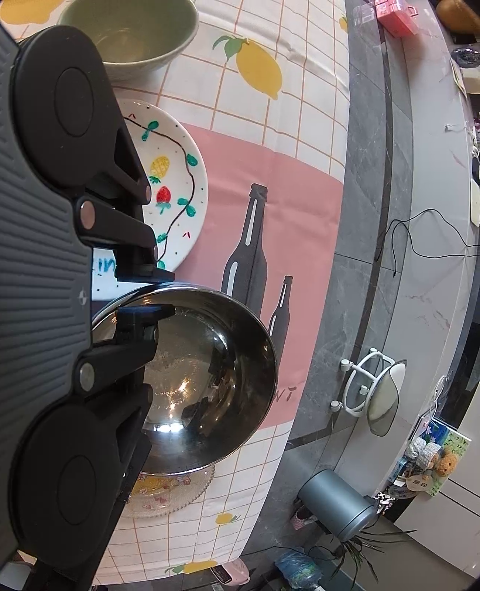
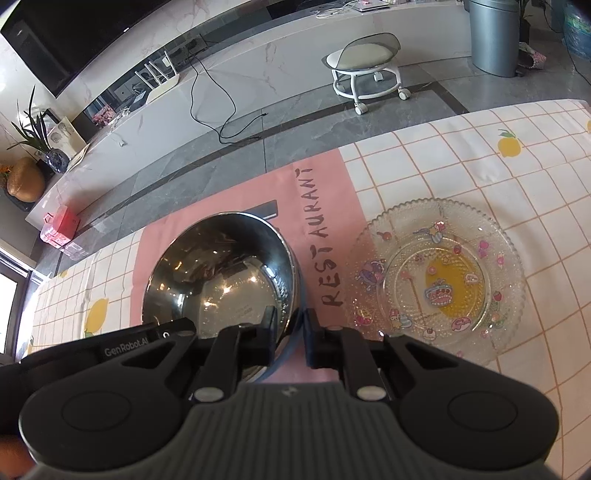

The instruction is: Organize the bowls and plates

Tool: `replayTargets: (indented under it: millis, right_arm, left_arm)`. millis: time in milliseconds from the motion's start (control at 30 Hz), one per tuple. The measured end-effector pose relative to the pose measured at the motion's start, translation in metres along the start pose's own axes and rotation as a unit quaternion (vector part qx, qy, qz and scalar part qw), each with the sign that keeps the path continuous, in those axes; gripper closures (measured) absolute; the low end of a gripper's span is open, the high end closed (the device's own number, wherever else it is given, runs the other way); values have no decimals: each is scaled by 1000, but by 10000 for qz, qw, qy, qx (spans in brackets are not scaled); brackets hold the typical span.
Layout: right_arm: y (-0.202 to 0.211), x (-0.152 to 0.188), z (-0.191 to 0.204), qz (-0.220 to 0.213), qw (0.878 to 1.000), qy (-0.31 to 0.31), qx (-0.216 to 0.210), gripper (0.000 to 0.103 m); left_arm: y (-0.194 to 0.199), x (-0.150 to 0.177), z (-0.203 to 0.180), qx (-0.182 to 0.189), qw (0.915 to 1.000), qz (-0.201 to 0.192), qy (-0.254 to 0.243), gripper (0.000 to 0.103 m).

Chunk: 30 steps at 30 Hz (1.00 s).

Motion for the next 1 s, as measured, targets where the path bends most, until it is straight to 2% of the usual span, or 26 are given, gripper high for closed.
replayTargets:
  millis: [267,433,700,1000]
  right_arm:
    - [37,18,17,-37,9998,137,-99,91]
    - [69,39,30,-125,9994,224,-222,92]
    - [132,89,57,-334,9971,313,-609,92]
    - [186,150,89,-372,9923,482,-1078,91]
  left_arm:
    - [44,15,9,-143,9998,-120,-3,92]
    - [81,36,19,-140,9994,-299,40,92]
    - [155,74,40,-199,9954,-935,94,92]
    - [207,123,81,-126,9922,-1123,517,91]
Point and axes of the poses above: each gripper's, at about its wrist camera, not at the fingertips, and y roughly against the way its jaws point, z to its left, x to its underside, the point moved 7 cm from there along -y, roughly the way its jaws point, and after that the axes turned 12 degrees about -x, right-handed, at the moved point
